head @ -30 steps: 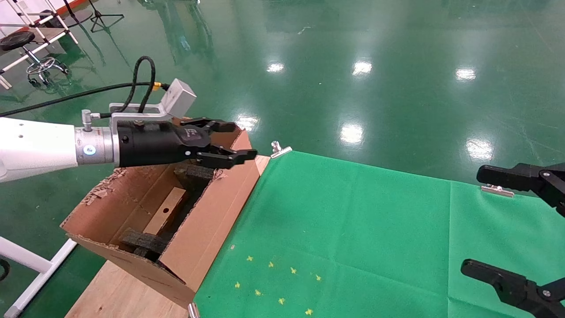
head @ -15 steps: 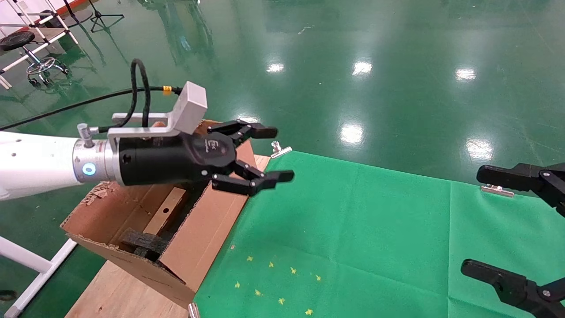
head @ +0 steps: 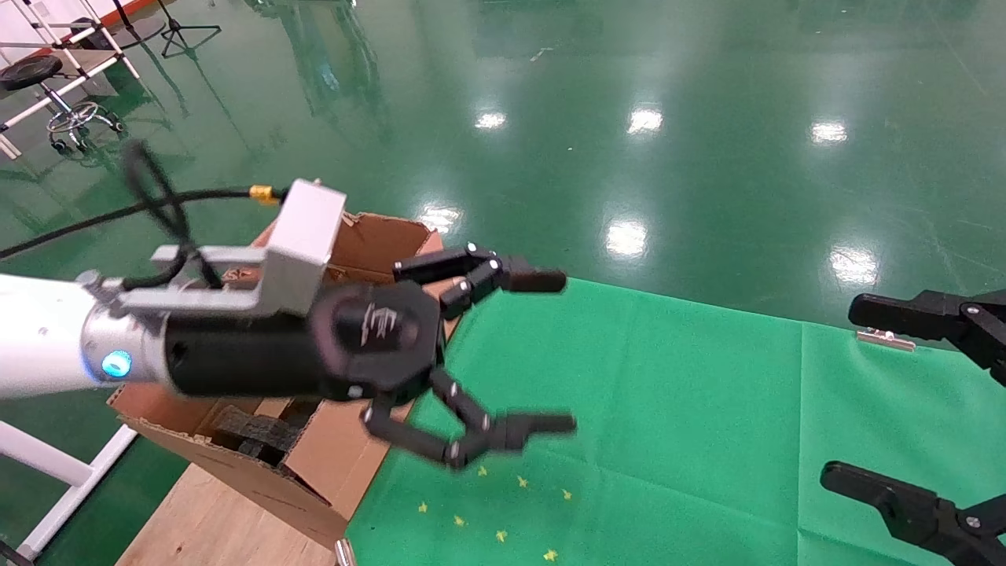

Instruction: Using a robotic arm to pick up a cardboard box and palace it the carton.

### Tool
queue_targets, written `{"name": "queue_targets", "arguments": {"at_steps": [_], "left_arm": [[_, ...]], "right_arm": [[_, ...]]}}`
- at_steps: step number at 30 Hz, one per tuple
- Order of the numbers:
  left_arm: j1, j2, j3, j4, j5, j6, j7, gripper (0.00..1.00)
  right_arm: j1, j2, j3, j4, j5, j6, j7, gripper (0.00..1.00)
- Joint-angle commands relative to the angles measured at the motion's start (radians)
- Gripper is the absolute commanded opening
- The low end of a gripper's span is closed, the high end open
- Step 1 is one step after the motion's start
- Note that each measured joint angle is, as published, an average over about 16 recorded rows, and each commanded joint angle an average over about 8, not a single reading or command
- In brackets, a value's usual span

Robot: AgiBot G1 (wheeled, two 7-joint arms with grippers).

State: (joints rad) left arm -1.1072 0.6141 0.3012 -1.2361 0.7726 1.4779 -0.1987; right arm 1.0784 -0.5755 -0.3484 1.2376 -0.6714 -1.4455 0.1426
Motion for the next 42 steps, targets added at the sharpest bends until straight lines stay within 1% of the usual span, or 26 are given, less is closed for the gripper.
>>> {"name": "queue_targets", "arguments": {"at_steps": [1, 8, 42], "left_arm": [[0.023, -0.002, -0.015, -0.033, -0.029, 0.012, 0.008, 1.0], [0.053, -0.005, -0.035, -0.078, -0.07, 0.03, 0.016, 1.0], [0.033, -0.003, -0.022, -0.048, -0.042, 0.018, 0.011, 1.0]], "right_arm": [[0.0, 0.0, 0.0, 0.0, 0.0, 0.0, 0.0, 1.0], [0.0, 0.0, 0.0, 0.0, 0.0, 0.0, 0.0, 1.0], [0.0, 0.0, 0.0, 0.0, 0.0, 0.0, 0.0, 1.0]]}}
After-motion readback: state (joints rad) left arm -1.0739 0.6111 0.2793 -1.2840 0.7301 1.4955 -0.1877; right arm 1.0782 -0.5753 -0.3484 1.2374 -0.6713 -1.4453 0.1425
